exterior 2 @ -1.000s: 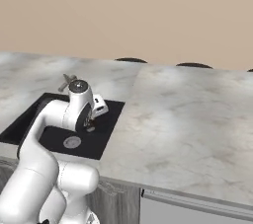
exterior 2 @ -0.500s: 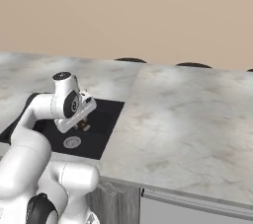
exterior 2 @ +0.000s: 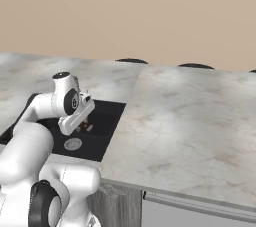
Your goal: Move the cutting board and knife to the sink. Then move spray from the cabinet to the counter.
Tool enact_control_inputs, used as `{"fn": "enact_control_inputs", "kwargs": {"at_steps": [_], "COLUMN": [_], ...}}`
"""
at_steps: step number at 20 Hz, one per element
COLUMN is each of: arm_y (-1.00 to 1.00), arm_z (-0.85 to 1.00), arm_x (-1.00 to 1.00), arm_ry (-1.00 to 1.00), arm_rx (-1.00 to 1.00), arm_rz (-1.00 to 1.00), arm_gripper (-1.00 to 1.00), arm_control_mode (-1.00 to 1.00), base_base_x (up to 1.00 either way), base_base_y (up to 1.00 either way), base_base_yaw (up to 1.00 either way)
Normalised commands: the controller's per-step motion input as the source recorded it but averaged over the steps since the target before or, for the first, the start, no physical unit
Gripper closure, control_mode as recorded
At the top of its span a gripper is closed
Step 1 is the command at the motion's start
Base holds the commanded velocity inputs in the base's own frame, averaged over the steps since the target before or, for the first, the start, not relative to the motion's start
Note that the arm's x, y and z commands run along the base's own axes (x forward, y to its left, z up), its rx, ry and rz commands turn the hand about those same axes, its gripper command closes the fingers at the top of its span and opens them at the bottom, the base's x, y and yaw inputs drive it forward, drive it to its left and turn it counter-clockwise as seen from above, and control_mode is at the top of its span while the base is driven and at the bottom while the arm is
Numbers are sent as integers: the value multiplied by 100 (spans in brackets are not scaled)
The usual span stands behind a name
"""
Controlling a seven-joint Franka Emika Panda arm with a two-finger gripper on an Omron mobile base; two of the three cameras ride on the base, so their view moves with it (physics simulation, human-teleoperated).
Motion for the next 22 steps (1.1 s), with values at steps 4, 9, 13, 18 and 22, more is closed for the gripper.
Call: {"fn": "enact_control_inputs", "kwargs": {"at_steps": [4,9,13,18,22], "arm_y": [2,13,35,37,11], "arm_z": [-47,-18,-18,-28,-36], "arm_x": [9,31,49,43,38], "arm_ry": [0,-1,-1,0,0], "arm_rx": [-12,-2,0,0,1], "arm_rz": [11,4,0,0,0], "arm_gripper": [100,100,100,100,100], "arm_control_mode": [-100,-100,-100,-100,-100], "base_base_x": [0,0,0,0,0], "base_base_y": [0,0,0,0,0], "base_base_yaw": [0,0,0,0,0]}}
